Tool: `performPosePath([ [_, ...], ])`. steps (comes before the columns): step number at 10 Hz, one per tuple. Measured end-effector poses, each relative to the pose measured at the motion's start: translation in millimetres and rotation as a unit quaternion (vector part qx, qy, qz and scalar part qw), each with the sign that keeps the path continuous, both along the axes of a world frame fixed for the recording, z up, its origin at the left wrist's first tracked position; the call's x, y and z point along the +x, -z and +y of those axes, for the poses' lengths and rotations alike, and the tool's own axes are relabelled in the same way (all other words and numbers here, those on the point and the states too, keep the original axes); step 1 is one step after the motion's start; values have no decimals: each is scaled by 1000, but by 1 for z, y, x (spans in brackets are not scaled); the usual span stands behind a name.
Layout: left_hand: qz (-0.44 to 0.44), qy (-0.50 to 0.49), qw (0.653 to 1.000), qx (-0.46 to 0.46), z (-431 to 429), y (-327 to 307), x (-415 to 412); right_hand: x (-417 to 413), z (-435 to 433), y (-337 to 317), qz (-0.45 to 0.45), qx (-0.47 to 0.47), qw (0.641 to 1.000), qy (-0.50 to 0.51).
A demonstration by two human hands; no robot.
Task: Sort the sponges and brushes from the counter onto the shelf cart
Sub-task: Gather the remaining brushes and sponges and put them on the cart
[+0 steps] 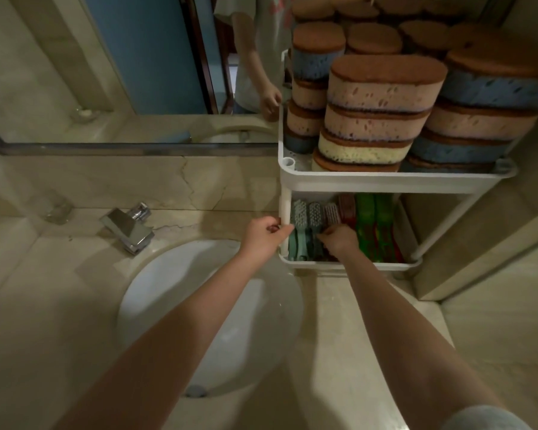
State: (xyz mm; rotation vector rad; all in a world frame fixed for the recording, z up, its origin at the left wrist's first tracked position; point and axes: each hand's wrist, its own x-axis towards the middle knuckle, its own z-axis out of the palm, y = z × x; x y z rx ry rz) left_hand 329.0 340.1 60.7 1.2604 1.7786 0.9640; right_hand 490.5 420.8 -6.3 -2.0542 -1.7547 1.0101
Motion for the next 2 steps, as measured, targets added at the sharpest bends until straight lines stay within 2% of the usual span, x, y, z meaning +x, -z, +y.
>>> performPosePath([
  [1,-8,18,1000,-12,-2,1,-3,0,-12,-5,-14,47,999,-4],
  [2,-26,26,998,-56,-9,3,-14,-4,-25,-7,12,87,995,40],
])
